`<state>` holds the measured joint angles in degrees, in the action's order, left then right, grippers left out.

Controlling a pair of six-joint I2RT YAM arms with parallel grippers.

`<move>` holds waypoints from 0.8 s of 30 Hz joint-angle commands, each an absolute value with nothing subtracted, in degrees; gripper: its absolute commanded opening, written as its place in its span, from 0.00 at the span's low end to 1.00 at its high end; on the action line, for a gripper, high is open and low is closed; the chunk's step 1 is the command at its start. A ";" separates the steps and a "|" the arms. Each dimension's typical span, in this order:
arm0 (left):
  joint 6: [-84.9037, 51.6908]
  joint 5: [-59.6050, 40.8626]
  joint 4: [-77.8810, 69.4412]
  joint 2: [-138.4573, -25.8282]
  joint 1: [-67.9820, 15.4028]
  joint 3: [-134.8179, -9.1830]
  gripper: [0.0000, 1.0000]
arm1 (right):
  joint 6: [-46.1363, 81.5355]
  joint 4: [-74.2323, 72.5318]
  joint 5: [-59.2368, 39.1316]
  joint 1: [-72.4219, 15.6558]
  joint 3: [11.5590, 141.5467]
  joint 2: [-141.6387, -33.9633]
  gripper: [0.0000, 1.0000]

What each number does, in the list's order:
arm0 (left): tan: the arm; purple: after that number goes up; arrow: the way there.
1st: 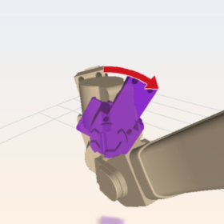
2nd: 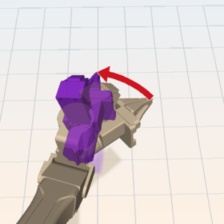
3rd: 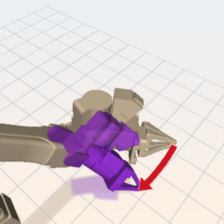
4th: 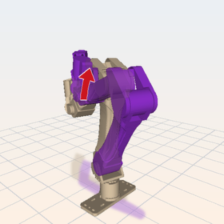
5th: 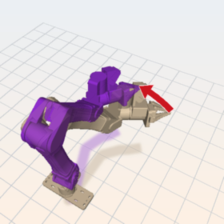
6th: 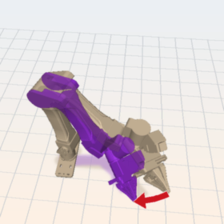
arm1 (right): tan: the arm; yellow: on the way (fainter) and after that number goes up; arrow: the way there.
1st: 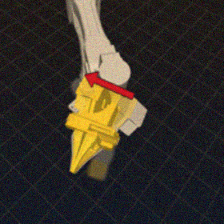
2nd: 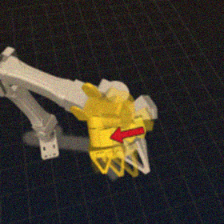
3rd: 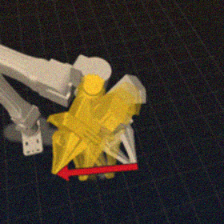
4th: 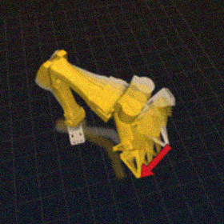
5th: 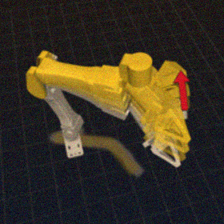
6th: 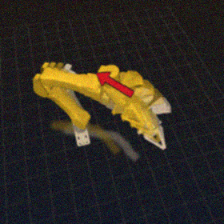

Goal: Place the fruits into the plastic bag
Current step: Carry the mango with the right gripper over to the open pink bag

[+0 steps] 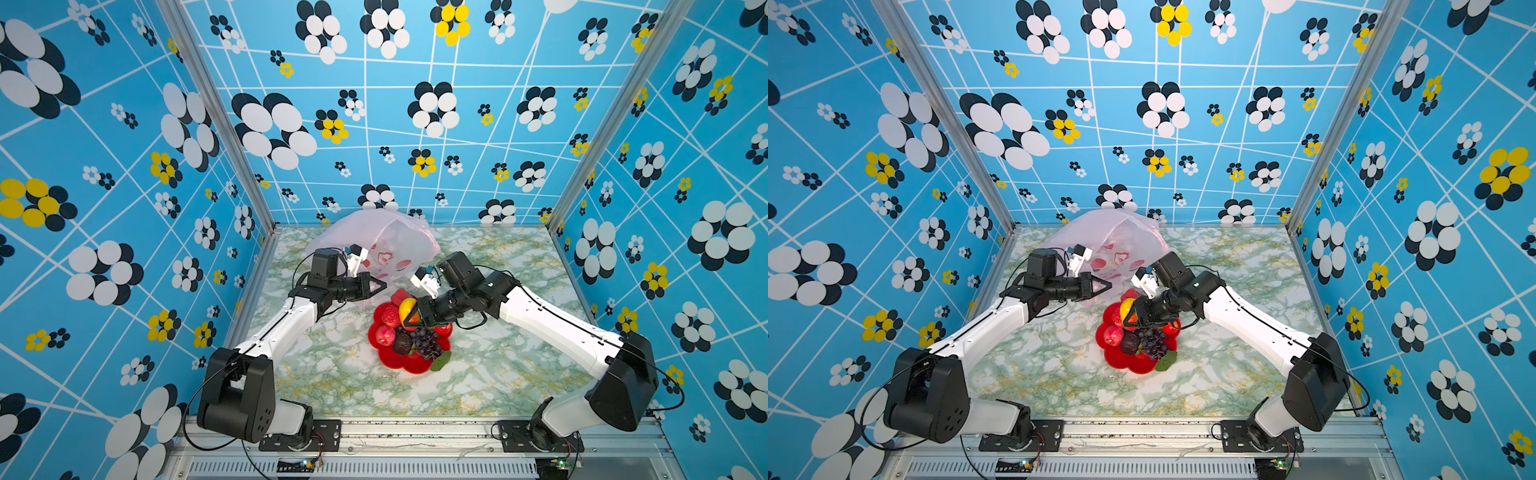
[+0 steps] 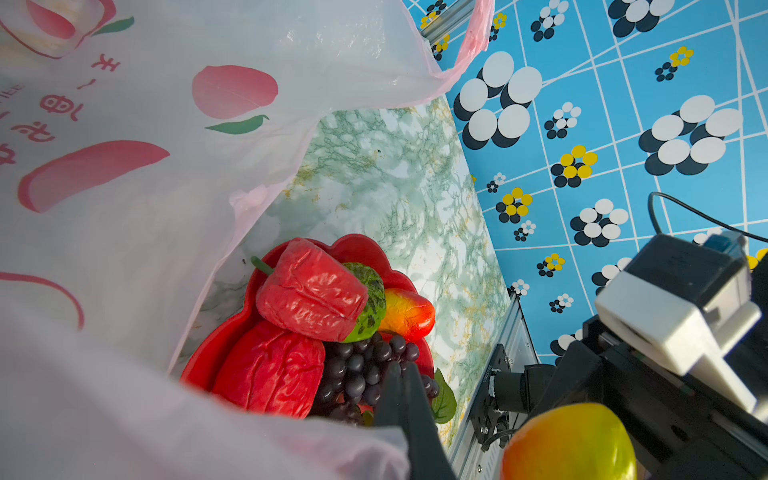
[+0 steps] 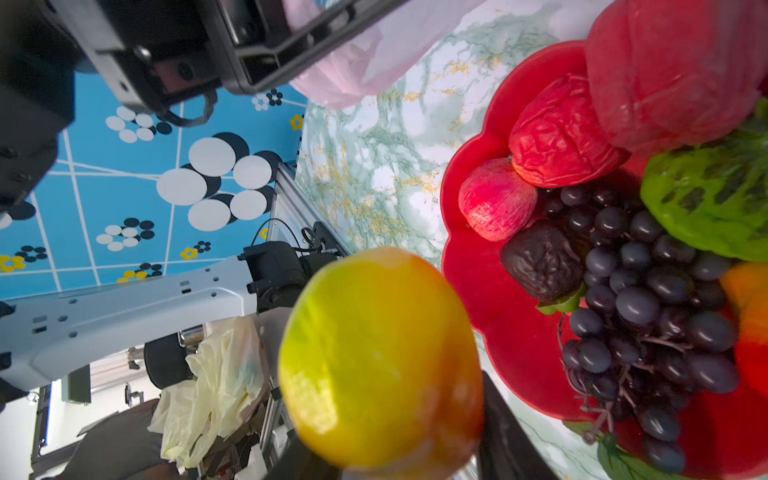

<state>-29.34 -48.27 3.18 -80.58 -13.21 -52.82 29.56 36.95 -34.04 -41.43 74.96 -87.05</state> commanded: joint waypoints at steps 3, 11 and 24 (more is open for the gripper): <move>-29.60 -49.66 1.86 -79.71 -13.60 -52.61 0.00 | 33.87 36.72 -35.47 -37.63 79.59 -90.94 0.40; -29.66 -49.79 1.85 -79.64 -13.66 -52.60 0.00 | 32.86 41.89 -31.51 -35.28 91.13 -99.32 0.40; -30.22 -50.19 1.06 -79.69 -14.13 -52.47 0.00 | 40.38 36.64 -14.96 -35.32 102.15 -109.34 0.39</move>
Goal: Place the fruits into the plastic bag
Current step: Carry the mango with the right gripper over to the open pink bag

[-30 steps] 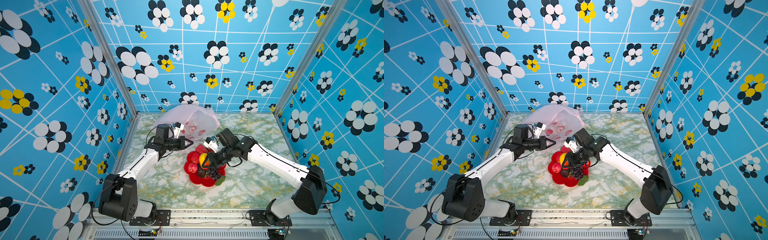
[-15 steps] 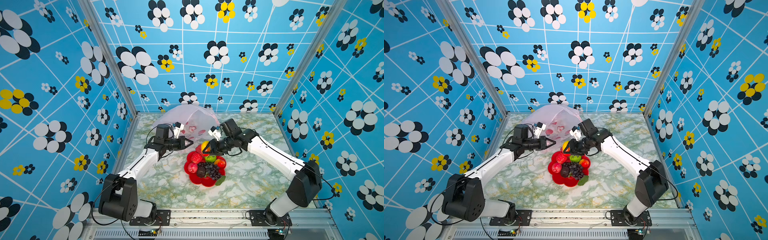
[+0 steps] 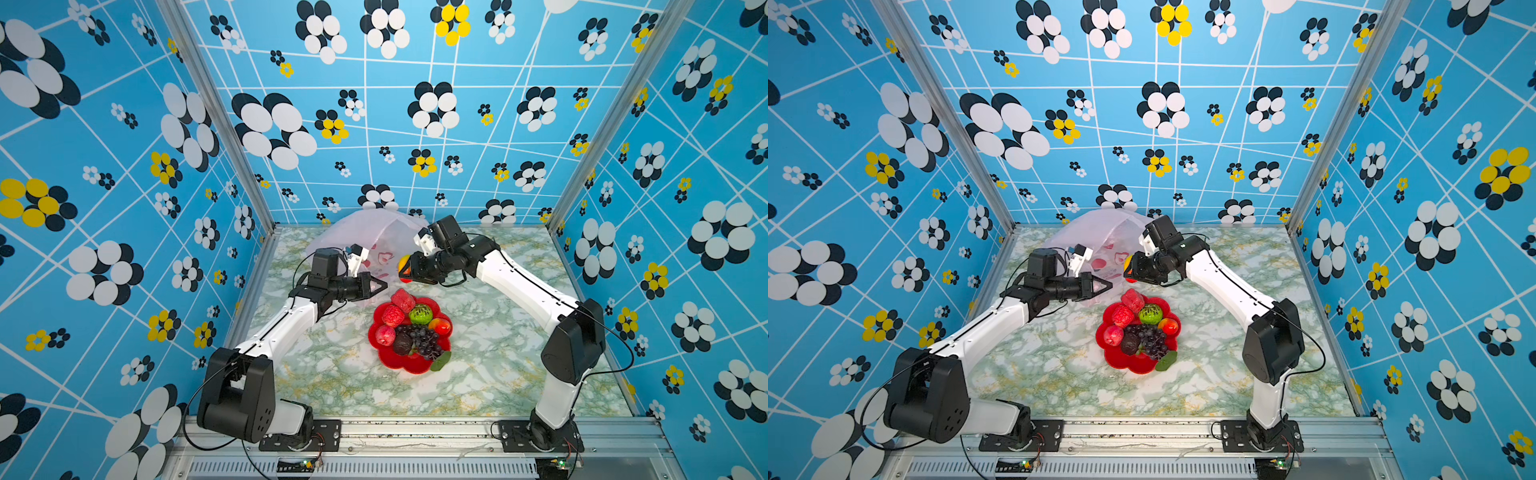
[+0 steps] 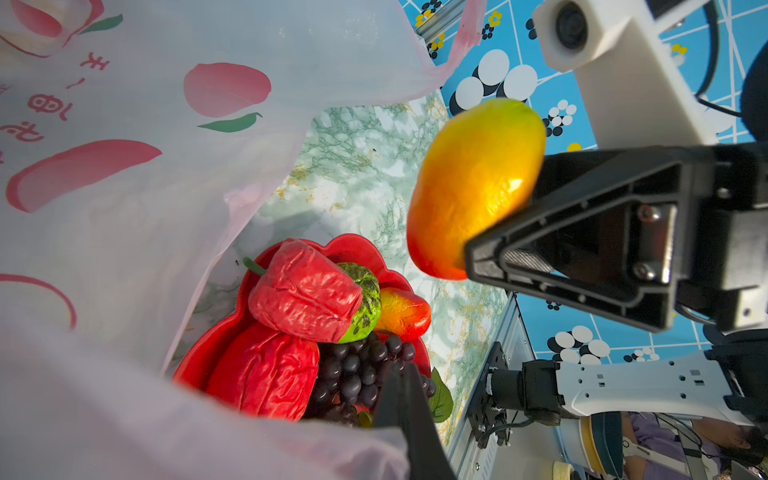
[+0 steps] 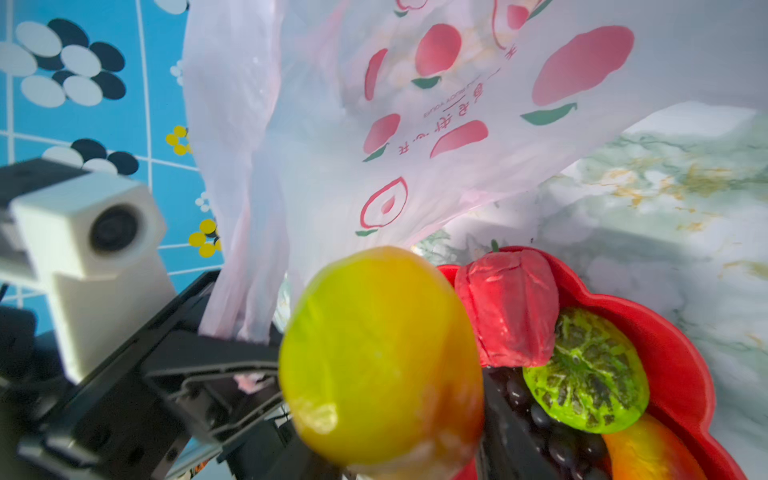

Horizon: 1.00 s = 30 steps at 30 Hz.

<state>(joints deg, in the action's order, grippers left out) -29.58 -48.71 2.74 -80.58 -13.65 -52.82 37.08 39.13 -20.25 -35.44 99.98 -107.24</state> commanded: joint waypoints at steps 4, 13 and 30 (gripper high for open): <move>-30.60 -50.36 0.70 -79.93 -14.28 -52.32 0.00 | 43.12 33.39 -11.54 -35.71 104.37 -111.62 0.39; -30.90 -50.54 0.42 -79.81 -14.70 -52.29 0.00 | 49.32 26.64 -5.21 -37.74 108.22 -117.75 0.38; -31.46 -50.95 -0.17 -80.43 -15.07 -52.14 0.00 | 52.63 21.93 -4.37 -39.02 117.15 -129.44 0.38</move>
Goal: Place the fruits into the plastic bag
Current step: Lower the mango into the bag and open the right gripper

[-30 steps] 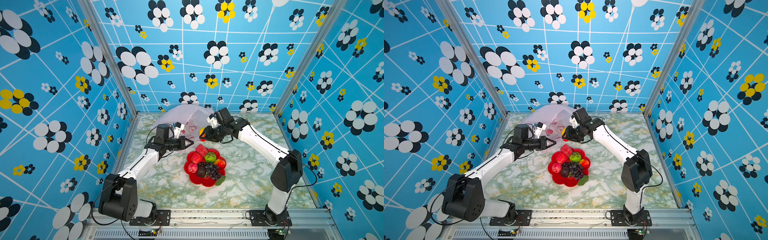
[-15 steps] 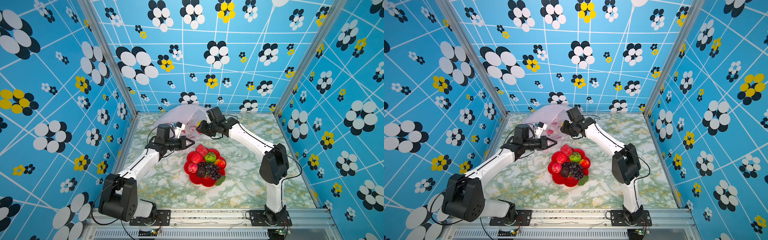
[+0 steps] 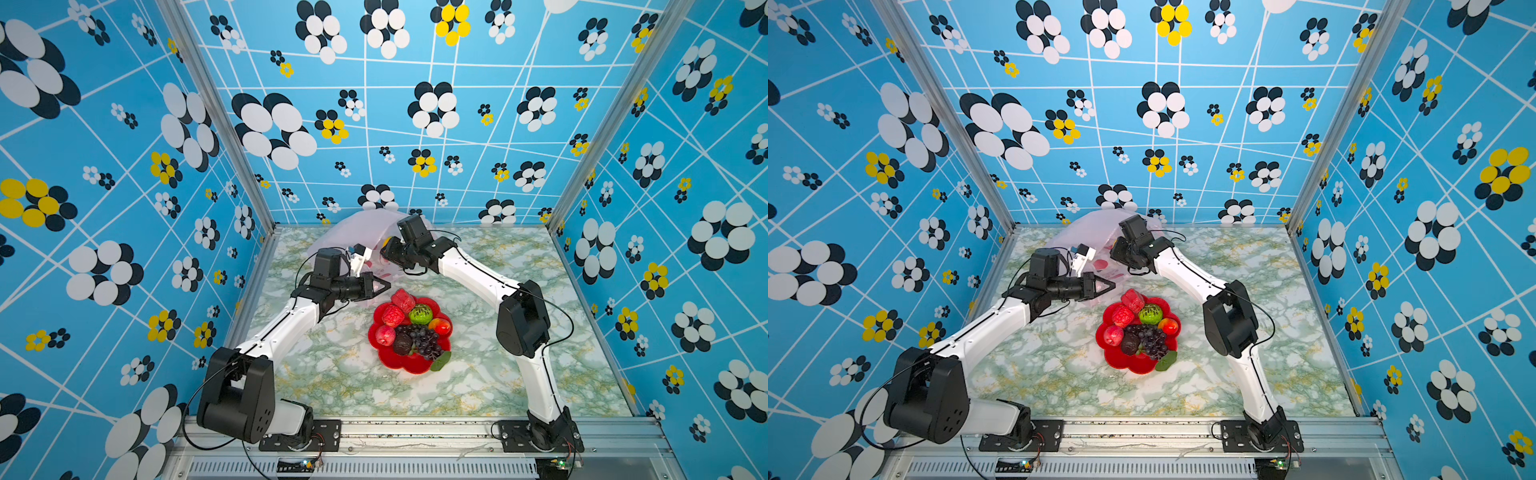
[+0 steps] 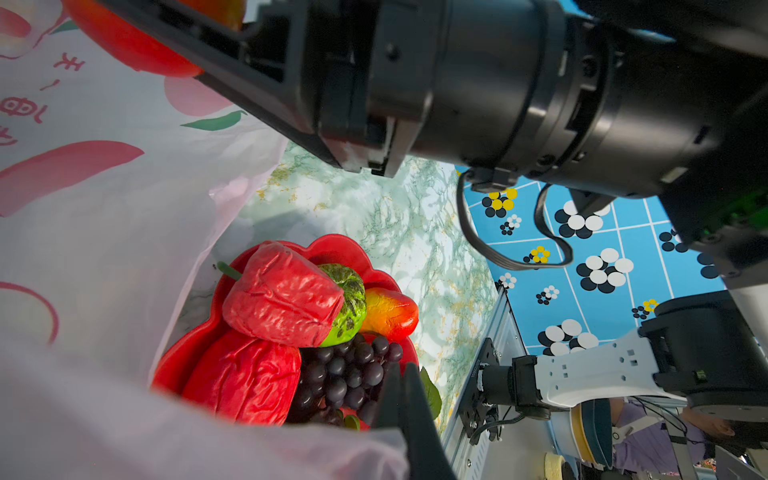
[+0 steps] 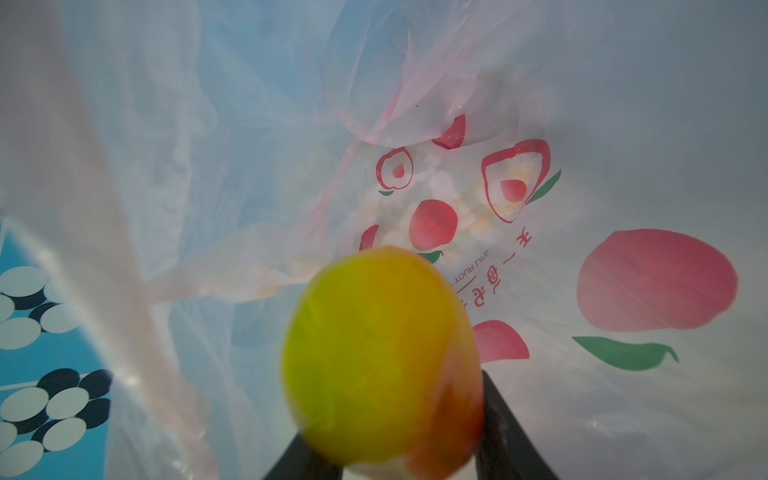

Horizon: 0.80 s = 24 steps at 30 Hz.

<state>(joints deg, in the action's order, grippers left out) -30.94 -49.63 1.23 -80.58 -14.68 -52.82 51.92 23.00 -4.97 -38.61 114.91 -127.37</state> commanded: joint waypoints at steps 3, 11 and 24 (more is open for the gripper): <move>-31.89 -51.23 -0.67 -80.62 -15.12 -52.08 0.00 | 52.89 22.14 -4.82 -39.02 118.92 -131.40 0.39; -31.95 -51.43 -0.61 -80.86 -15.20 -52.05 0.00 | 53.21 21.89 -5.80 -39.02 122.39 -135.05 0.47; -31.64 -51.24 -0.25 -81.04 -15.28 -52.15 0.00 | 51.58 21.71 -6.21 -39.02 123.57 -133.81 0.66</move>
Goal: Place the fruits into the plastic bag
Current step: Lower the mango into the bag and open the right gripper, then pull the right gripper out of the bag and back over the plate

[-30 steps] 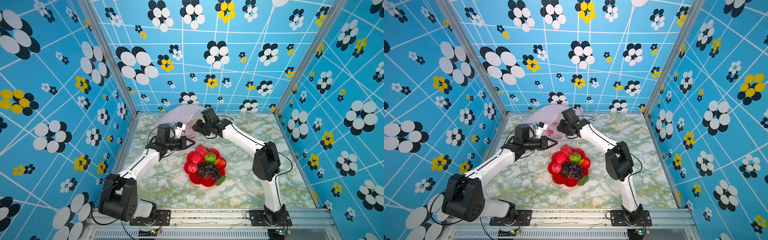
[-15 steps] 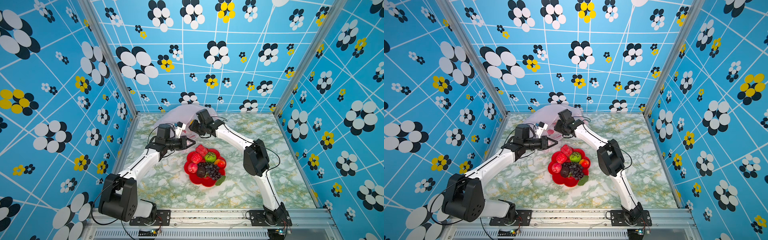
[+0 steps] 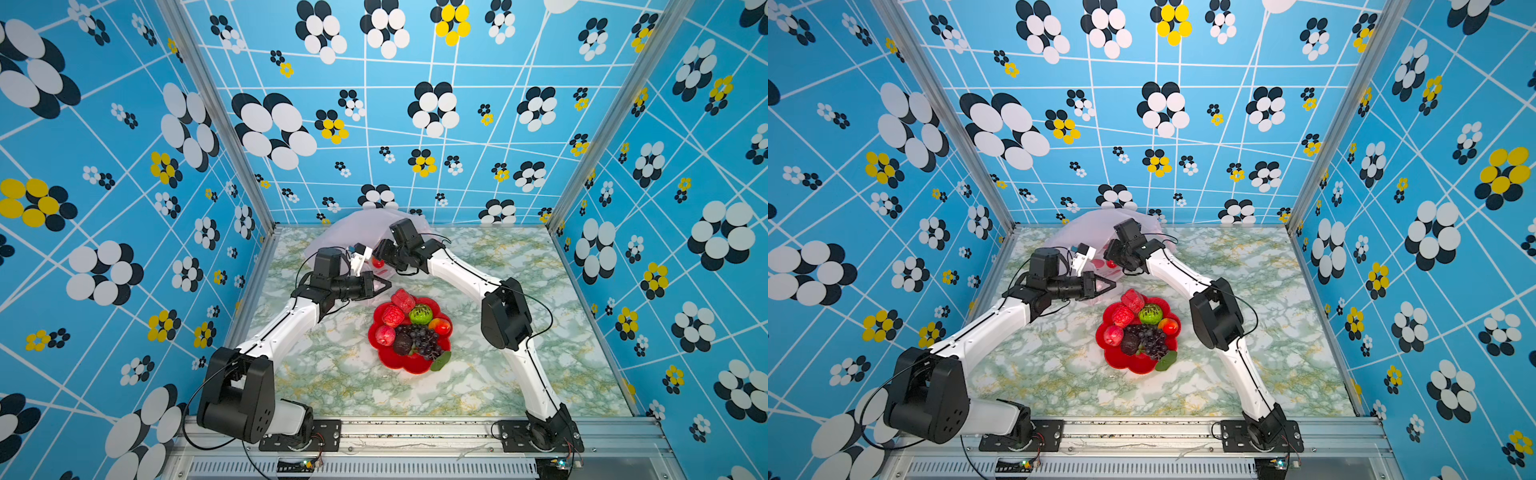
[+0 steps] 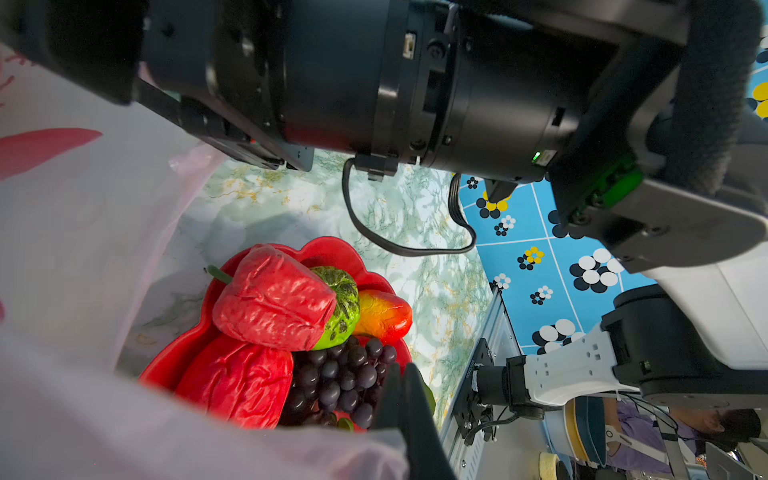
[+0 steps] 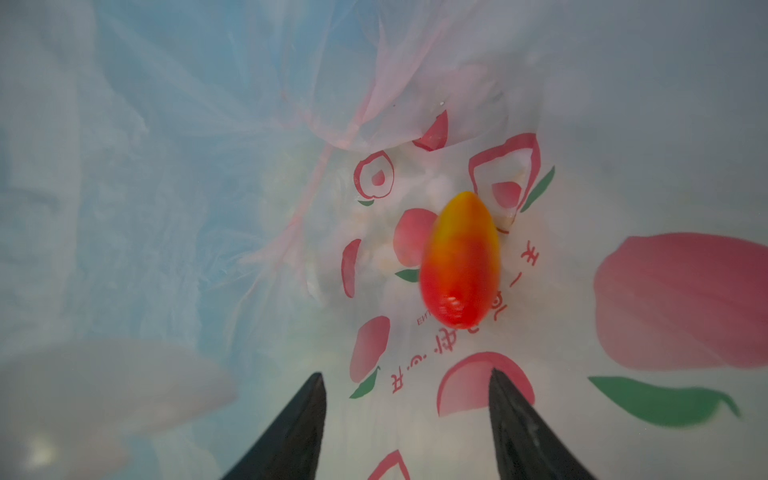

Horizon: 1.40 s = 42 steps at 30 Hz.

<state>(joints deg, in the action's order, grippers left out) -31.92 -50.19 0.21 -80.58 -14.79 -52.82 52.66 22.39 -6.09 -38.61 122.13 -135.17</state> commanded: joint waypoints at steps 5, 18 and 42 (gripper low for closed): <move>-31.38 -51.09 0.00 -80.91 -15.37 -52.20 0.00 | 50.97 21.63 -6.13 -38.94 122.74 -132.04 0.67; -31.08 -50.89 0.30 -81.38 -15.55 -52.23 0.00 | 46.96 19.29 -4.00 -38.69 110.45 -117.46 0.67; -30.25 -50.37 1.23 -81.48 -15.93 -52.46 0.00 | 29.77 24.03 2.43 -36.54 92.27 -82.86 0.77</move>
